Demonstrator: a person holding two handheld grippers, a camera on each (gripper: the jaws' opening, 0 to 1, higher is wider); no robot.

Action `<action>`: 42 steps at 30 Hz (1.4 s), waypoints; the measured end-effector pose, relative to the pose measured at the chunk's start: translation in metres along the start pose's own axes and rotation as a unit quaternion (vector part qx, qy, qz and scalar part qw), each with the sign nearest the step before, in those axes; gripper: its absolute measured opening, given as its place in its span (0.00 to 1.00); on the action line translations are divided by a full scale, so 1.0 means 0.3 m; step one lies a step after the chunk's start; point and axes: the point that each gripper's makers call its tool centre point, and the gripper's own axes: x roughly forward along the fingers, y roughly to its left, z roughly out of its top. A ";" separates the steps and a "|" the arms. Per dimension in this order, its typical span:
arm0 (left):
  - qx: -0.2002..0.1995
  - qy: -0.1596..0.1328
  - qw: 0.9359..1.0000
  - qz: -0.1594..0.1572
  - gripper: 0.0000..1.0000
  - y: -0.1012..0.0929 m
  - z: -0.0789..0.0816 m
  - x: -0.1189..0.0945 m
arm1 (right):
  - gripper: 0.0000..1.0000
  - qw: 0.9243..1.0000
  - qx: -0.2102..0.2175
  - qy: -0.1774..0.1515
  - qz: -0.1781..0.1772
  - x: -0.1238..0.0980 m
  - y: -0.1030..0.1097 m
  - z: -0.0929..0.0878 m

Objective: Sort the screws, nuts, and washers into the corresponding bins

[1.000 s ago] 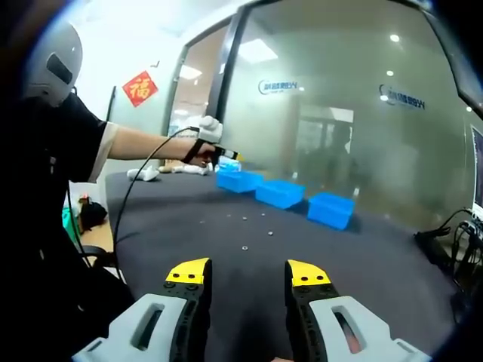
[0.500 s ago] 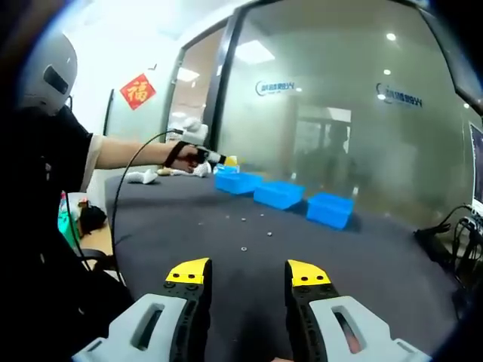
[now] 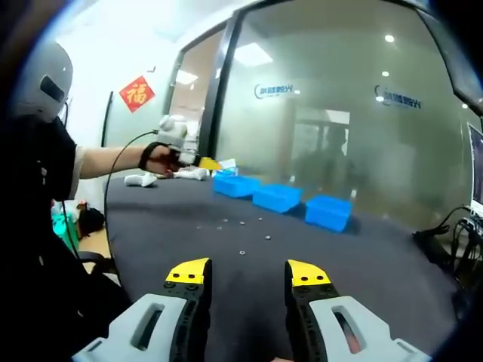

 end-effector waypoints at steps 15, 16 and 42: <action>0.019 -0.026 0.999 0.000 0.45 -0.113 -0.080 -0.277 | 0.36 0.999 0.019 -0.012 -0.029 -0.020 -0.079 0.014; 0.016 -0.032 0.999 -0.001 0.45 -0.129 -0.084 -0.300 | 0.36 0.999 0.019 -0.012 -0.030 -0.020 -0.082 0.012; 0.049 -0.007 0.998 0.025 0.44 -0.165 -0.169 -0.441 | 0.37 0.999 0.003 -0.008 -0.040 -0.027 -0.102 0.036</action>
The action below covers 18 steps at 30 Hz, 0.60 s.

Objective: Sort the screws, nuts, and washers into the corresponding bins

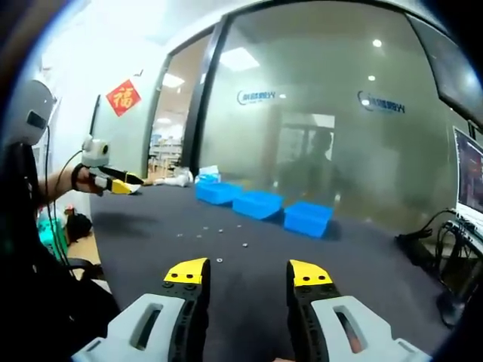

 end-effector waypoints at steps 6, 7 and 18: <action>-0.001 0.006 1.000 -0.022 0.44 -0.011 0.001 0.002 | 0.37 1.000 0.000 0.001 0.002 -0.001 0.002 -0.003; -0.003 0.008 1.000 -0.029 0.44 -0.015 0.000 0.004 | 0.37 1.000 0.000 0.001 0.004 -0.001 0.004 -0.003; 0.001 0.029 0.998 -0.058 0.44 0.006 0.002 0.057 | 0.37 1.000 0.000 0.005 0.010 0.005 0.019 -0.014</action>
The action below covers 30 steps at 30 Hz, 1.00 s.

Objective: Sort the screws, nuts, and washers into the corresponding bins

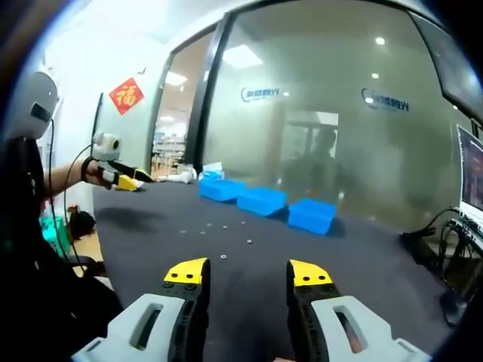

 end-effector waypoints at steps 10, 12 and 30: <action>0.032 0.038 0.998 -0.033 0.44 0.023 0.047 0.121 | 0.37 1.000 0.001 0.007 0.005 0.008 0.012 -0.014; 0.033 0.046 0.997 -0.045 0.44 0.021 0.057 0.145 | 0.38 1.000 0.000 0.009 0.008 0.009 0.017 -0.017; 0.060 0.145 0.980 -0.122 0.40 -0.043 0.069 0.448 | 0.38 1.000 -0.002 0.016 0.009 0.003 0.007 -0.038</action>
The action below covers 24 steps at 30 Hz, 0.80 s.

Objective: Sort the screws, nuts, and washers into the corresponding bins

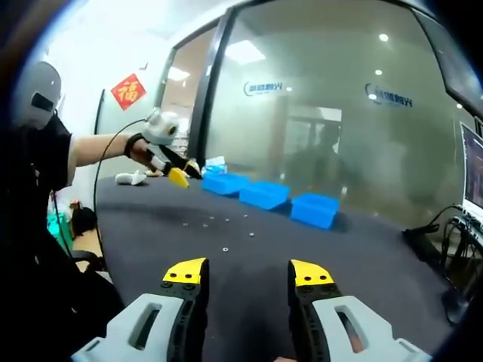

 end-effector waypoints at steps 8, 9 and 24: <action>0.011 0.052 0.998 -0.020 0.39 0.007 -0.007 0.096 | 0.38 1.000 0.001 0.003 0.004 0.007 0.000 -0.009; 0.010 0.057 0.998 -0.020 0.38 0.012 -0.012 0.108 | 0.38 1.000 0.000 0.003 0.005 0.009 0.003 -0.010; -0.006 0.098 0.994 -0.042 0.33 0.006 -0.065 0.248 | 0.38 1.000 0.000 0.006 0.007 0.002 0.006 -0.026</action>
